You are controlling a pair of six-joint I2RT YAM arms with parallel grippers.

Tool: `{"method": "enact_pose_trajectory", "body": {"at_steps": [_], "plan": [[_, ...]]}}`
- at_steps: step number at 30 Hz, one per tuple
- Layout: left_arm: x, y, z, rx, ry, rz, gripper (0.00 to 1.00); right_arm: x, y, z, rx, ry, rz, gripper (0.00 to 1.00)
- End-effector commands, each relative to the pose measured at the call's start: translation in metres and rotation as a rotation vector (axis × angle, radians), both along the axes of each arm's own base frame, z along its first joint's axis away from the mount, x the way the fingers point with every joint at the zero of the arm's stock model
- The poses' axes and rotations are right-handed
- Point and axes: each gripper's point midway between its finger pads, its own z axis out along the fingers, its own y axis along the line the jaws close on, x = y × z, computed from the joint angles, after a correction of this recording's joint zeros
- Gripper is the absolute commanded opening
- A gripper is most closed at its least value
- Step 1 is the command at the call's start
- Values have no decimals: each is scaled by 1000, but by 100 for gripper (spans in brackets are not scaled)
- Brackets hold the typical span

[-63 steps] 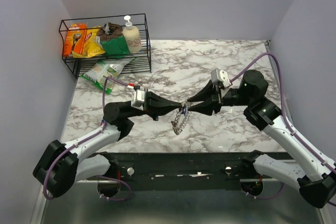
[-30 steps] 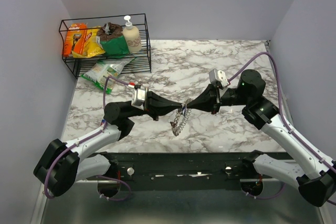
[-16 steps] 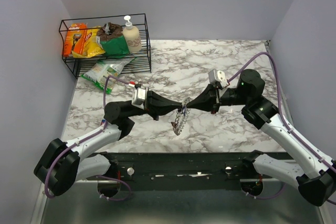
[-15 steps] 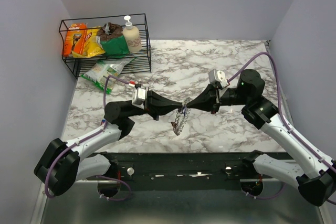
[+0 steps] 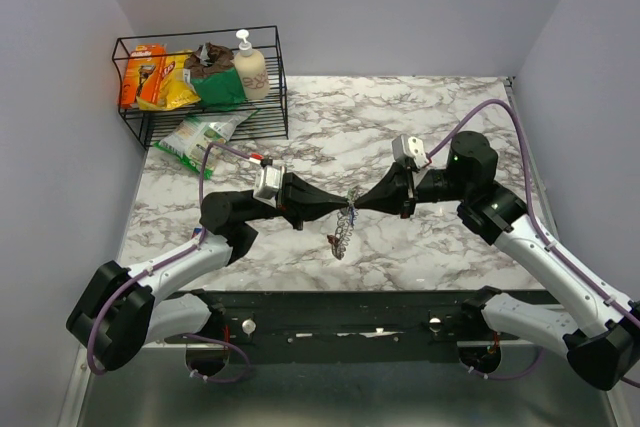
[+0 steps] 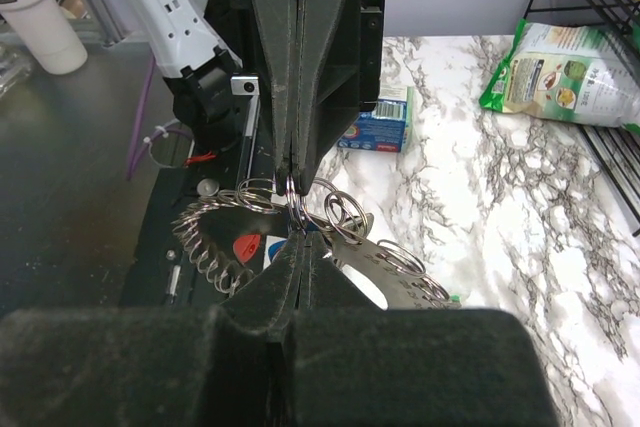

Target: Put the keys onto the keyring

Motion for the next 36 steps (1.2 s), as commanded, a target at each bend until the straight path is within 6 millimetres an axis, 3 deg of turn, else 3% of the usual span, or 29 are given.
{"method": "enact_pose_trajectory", "body": {"at_steps": [1,9,15,36], "plan": [[-18,13,50,-155,-202,-7,0,2,-2,-6,-27,7,-14,6],[-19,13,51,-154,-202,-14,0,3,-1,-4,-27,7,-14,8],[-18,12,51,-152,-201,-15,0,4,0,-5,-31,12,-9,1],[-20,10,49,-128,-199,-35,0,9,6,-11,-71,31,-18,4]]}}
